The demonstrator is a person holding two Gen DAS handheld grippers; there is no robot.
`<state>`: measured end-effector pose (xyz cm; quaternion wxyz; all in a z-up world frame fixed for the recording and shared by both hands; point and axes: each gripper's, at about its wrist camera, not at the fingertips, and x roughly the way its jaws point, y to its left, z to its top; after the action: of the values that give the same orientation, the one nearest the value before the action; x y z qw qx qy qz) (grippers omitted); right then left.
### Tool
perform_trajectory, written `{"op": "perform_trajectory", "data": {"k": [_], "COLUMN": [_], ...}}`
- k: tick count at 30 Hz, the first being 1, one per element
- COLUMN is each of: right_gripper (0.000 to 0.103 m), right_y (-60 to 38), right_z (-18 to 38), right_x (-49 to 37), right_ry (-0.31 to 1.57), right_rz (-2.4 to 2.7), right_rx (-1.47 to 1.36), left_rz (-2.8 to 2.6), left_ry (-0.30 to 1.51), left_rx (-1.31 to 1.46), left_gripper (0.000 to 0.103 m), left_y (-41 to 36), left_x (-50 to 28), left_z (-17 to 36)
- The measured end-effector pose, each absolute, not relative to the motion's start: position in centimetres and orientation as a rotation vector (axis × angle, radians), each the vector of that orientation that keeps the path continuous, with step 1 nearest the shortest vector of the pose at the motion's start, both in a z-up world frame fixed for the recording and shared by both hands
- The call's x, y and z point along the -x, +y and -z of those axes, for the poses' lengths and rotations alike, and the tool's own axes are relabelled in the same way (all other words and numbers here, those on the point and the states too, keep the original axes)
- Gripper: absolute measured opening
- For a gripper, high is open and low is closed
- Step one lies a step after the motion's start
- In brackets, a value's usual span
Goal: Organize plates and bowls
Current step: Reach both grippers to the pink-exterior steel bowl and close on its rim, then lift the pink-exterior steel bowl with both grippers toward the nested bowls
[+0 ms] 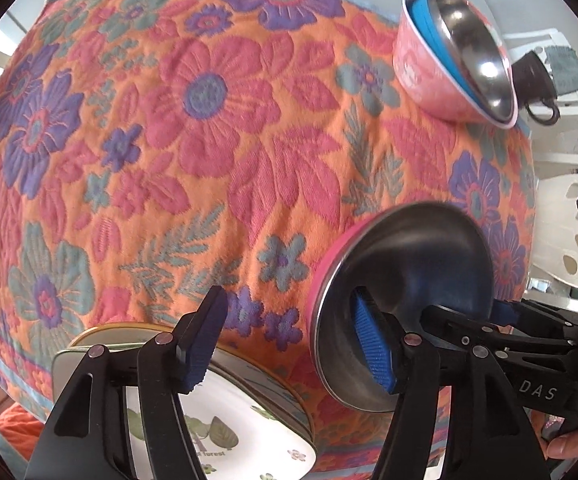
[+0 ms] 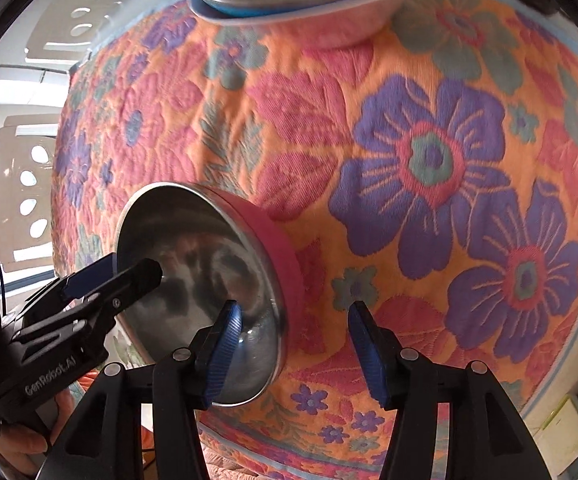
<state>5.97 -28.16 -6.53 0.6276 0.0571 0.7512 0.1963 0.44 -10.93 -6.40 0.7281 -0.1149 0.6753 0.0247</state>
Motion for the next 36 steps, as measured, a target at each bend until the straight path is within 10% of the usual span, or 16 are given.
{"op": "perform_trajectory", "data": {"k": [12,23,36], "right_gripper": [0.054,0.027,0.017], "right_y": [-28.0,-27.6,-28.3], "right_z": [7.8,6.6,5.9], "right_x": [-5.7,-5.7,-5.4], "right_ry": [1.725,1.684,1.663], "right_rz": [-0.441,-0.485,-0.476], "right_rx": [-0.161,-0.183,-0.178], "left_rz": [-0.042,0.0,-0.003], "left_ry": [1.508,1.497,1.494], "left_rx": [0.233,0.255,0.26], "left_gripper": [0.046,0.014,0.013], "left_y": [-13.3,-13.9,-14.0], "left_x": [0.2,0.4,0.3], "left_z": [8.8,9.6,8.3]}}
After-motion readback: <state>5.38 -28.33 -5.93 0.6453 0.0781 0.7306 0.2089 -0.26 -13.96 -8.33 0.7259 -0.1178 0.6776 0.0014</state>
